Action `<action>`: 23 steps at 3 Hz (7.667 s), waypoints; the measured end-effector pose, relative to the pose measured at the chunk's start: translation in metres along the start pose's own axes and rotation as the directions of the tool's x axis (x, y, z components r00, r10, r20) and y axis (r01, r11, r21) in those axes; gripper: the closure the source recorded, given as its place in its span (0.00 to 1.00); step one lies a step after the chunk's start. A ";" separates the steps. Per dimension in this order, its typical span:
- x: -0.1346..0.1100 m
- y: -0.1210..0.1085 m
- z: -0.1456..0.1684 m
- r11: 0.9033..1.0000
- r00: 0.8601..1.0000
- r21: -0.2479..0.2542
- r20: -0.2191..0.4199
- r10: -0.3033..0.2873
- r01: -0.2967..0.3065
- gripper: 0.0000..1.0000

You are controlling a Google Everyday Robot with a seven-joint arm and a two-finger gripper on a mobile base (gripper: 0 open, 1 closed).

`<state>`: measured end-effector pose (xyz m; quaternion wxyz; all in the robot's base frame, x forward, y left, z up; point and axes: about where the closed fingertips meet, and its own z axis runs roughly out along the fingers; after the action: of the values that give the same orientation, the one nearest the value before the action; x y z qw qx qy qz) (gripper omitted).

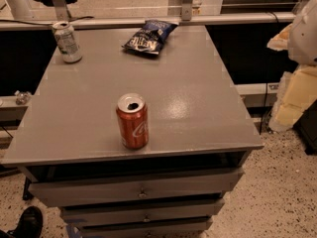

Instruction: Knock coke can over

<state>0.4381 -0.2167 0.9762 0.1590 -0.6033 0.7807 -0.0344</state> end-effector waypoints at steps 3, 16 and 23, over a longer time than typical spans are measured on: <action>-0.021 0.028 0.050 0.999 0.959 -0.009 0.278 0.048 -0.047 0.00; -0.198 -0.037 0.086 0.976 0.715 -0.023 0.684 -0.144 0.218 1.00; -0.153 -0.007 0.190 0.693 0.647 -0.179 -0.256 -0.718 0.698 0.38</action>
Offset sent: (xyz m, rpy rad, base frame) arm -0.0107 0.0429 -0.0511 0.4537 -0.1095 0.0041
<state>0.5339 -0.0465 0.8292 -0.0097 -0.8517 0.4985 -0.1615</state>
